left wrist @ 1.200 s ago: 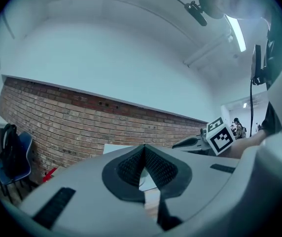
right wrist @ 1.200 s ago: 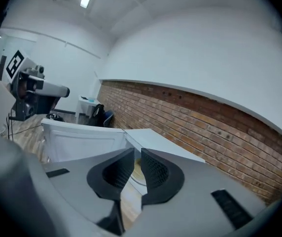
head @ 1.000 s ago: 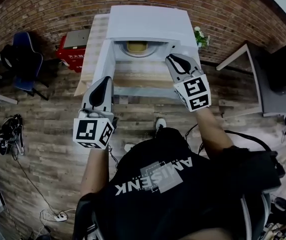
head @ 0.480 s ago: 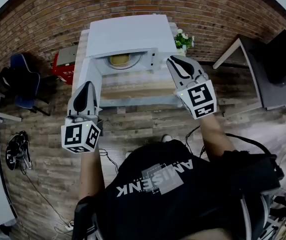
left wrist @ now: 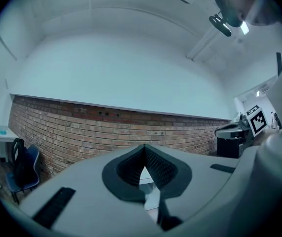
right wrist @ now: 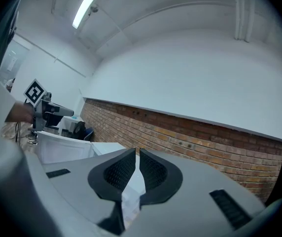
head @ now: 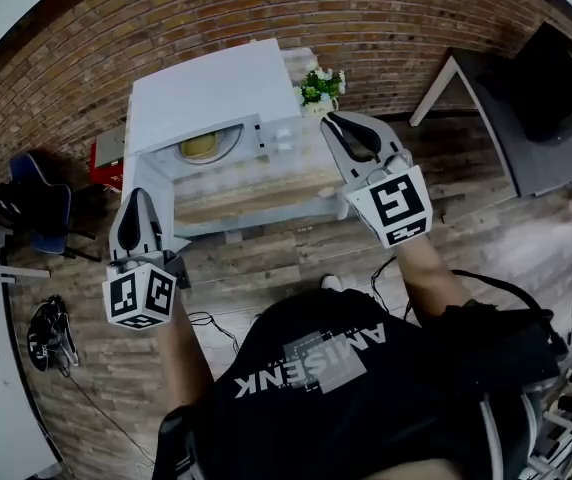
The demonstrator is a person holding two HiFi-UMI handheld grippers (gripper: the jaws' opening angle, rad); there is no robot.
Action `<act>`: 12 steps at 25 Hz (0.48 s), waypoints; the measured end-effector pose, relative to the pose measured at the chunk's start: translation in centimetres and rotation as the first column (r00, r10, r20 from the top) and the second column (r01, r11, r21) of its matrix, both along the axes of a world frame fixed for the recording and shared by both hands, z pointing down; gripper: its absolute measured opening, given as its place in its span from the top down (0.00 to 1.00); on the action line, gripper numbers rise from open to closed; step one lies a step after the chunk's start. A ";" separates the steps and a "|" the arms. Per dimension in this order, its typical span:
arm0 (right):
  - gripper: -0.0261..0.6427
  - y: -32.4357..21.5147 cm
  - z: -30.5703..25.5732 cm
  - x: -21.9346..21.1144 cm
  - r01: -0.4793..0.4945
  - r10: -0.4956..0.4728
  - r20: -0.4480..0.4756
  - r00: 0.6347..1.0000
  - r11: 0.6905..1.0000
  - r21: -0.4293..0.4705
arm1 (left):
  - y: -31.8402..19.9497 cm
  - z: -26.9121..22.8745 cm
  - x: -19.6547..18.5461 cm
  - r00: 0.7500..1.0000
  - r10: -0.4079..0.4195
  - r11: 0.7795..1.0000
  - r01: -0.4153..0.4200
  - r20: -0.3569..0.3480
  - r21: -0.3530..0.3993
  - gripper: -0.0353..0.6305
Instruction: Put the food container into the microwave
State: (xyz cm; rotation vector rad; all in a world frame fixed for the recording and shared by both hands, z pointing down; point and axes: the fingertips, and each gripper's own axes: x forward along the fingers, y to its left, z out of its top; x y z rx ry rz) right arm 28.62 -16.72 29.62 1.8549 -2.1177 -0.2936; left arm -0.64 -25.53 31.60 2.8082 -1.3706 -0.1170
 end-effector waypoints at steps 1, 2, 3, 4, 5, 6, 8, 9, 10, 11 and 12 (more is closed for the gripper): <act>0.87 0.2 -0.1 0.7 0.001 -0.001 0.005 1.000 1.000 0.009 | 0.2 0.1 0.7 1.000 -0.003 1.000 0.003 -0.002 -0.005 0.93; 0.88 0.3 -0.2 1.3 0.003 -0.003 0.013 1.000 1.000 0.015 | 0.4 0.2 1.3 1.000 -0.005 1.000 0.005 -0.004 -0.010 0.93; 0.88 0.4 -0.2 1.8 0.006 -0.007 0.023 1.000 1.000 0.019 | 0.6 0.2 1.9 1.000 -0.007 1.000 0.007 -0.004 -0.014 0.93; 0.88 0.5 -0.3 2.4 0.009 -0.009 0.034 0.999 1.000 0.020 | 0.8 0.2 2.5 1.000 -0.009 1.000 0.009 -0.003 -0.016 0.93; 0.89 0.6 -0.3 2.9 0.009 -0.010 0.045 0.999 1.000 0.020 | 0.9 0.1 3.1 1.000 -0.010 1.000 0.010 0.000 -0.015 0.93; 0.89 0.7 -0.3 3.4 0.010 -0.011 0.055 0.998 1.000 0.018 | 1.0 0.0 3.6 1.000 -0.012 1.000 0.012 0.004 -0.014 0.93; 0.89 1.0 -0.3 4.4 0.013 -0.014 0.075 0.997 1.000 0.019 | 1.2 -0.3 4.4 1.000 -0.016 1.000 0.016 0.014 -0.007 0.93; 0.89 1.1 -0.4 4.7 0.015 -0.017 0.073 0.997 1.000 0.024 | 1.3 -0.4 4.8 1.000 -0.020 1.000 0.020 0.020 -0.003 0.93; 0.89 1.2 -0.6 4.9 0.019 -0.021 0.063 0.998 0.999 0.030 | 1.4 -0.5 5.2 0.999 -0.024 1.000 0.024 0.026 0.001 0.93; 0.89 1.3 -0.7 5.0 0.024 -0.026 0.053 0.998 0.999 0.034 | 1.5 -0.6 5.6 0.999 -0.028 1.000 0.028 0.034 0.007 0.93; 0.89 1.4 -0.8 5.2 0.033 -0.034 0.048 0.998 0.999 0.036 | 1.6 -0.7 6.0 0.998 -0.034 0.999 0.033 0.046 0.014 0.93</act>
